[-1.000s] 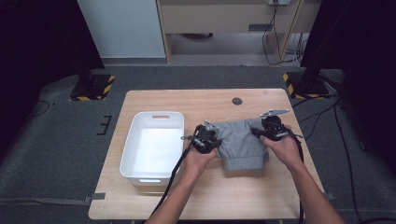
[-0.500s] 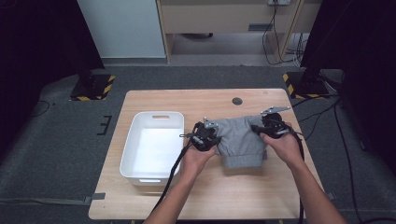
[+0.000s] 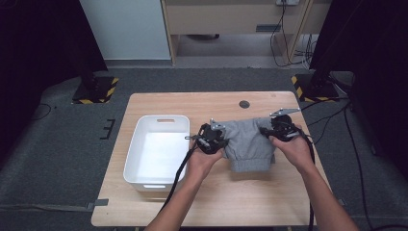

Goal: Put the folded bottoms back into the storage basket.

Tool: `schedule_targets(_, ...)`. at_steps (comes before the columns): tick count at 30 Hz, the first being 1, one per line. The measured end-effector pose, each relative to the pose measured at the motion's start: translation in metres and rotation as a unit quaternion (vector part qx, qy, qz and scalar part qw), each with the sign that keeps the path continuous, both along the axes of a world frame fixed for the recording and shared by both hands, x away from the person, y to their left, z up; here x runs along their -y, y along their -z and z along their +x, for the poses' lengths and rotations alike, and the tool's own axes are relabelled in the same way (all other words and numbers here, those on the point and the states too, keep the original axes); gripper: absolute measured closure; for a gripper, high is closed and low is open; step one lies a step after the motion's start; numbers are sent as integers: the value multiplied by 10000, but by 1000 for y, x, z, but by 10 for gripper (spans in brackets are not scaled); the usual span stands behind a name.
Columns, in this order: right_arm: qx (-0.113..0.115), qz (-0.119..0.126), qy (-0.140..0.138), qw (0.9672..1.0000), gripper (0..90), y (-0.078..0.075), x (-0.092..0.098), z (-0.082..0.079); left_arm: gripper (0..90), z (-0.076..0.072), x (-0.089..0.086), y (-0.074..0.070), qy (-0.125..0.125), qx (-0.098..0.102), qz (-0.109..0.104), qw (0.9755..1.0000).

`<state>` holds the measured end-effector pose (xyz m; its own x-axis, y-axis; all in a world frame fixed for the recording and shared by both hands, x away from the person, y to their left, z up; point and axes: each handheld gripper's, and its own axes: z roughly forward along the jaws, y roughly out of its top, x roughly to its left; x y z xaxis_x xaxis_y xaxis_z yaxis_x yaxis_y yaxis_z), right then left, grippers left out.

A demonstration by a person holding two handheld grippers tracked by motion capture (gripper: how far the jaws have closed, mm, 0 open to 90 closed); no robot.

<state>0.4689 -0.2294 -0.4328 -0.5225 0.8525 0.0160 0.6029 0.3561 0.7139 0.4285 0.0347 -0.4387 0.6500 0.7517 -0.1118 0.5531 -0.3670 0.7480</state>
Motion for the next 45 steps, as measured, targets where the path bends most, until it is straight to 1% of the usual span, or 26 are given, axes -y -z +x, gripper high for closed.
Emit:
schedule_targets(5,21,16,-14,10000,715,-5,-1,-1,807,-2,-3,-6,-8,30,-85,10000)
schedule_targets(9,70,51,-35,10000,715,-11,-1,-2,807,-4,-3,-10,-12,51,-104,9999)
schedule_targets(12,76,96,-31,9999,715,-14,-1,-3,808,-7,-3,-16,34,83,-108,9999)
schedule_targets(19,60,121,-18,9999,716,-15,-1,-4,807,-8,-3,-19,80,72,-84,9999)
schedule_targets(26,41,135,-60,9999,715,-19,1,-5,808,-9,-4,-25,108,80,-174,9998)
schedule_targets(27,58,135,-78,9999,716,-20,1,-5,808,-9,-4,-25,123,78,-157,9998)
schedule_targets(30,109,225,-59,9997,716,-23,5,-8,808,-10,-3,-27,140,80,-221,9996)
schedule_targets(31,109,225,-59,9997,716,-23,5,-8,809,-10,-3,-27,140,80,-221,9996)
schedule_targets(32,101,276,-45,9996,716,-25,6,-10,808,-11,-3,-28,143,102,-229,9996)
schedule_targets(34,114,284,-57,9995,715,-26,6,-11,808,-14,-4,-31,196,136,-162,9996)
schedule_targets(35,126,295,-88,9994,715,-28,6,-14,808,-16,-5,-34,191,149,-178,9995)
schedule_targets(38,125,332,-106,9993,715,-29,5,-17,809,-18,-9,-37,182,175,-167,9995)
schedule_targets(40,135,348,-156,9992,716,-31,-1,-19,808,-19,-14,-41,157,206,-191,9995)
schedule_targets(45,116,326,-211,9992,715,-32,-8,-19,809,-22,-21,-44,150,231,-208,9994)
